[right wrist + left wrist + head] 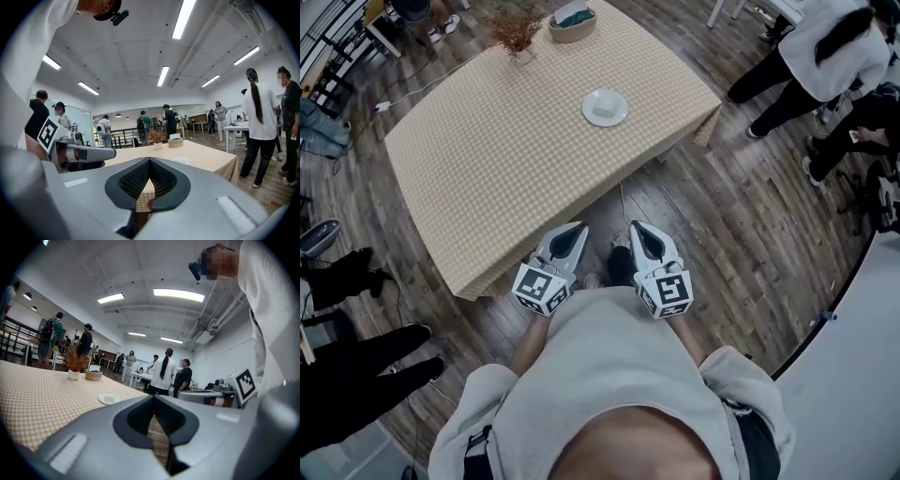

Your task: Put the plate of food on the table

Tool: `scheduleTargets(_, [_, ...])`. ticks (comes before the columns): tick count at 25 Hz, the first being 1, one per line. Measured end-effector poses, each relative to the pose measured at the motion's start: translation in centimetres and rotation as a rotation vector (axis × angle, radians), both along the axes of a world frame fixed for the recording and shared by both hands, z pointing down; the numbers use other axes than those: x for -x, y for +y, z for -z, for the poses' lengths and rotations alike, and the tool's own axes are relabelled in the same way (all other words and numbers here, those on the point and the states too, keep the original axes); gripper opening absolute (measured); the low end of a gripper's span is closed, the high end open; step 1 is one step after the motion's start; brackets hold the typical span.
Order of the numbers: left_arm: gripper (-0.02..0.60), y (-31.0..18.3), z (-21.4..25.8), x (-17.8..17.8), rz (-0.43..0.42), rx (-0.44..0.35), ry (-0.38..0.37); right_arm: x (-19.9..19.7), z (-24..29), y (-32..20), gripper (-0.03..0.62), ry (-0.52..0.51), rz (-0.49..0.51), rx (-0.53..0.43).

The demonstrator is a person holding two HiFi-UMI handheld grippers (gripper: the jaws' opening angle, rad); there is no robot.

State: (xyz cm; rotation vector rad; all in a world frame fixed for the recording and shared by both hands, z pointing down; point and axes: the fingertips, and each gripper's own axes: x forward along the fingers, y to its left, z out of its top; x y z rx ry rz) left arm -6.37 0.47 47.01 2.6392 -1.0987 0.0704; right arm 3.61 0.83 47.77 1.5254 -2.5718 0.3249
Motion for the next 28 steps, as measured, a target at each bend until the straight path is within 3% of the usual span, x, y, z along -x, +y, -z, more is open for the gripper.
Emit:
scheduleTargets(13, [0.009, 5.4, -0.2, 1.1, -0.04, -0.003, -0.001, 2.2, -0.7, 5.0, -0.003, -0.001, -0.01, 0.012])
scheduleTargets(28, [0.009, 7.3, 0.0, 1.8, -0.049, -0.02, 0.01, 3.3, -0.6, 6.9, -0.003, 0.023, -0.017, 0.003])
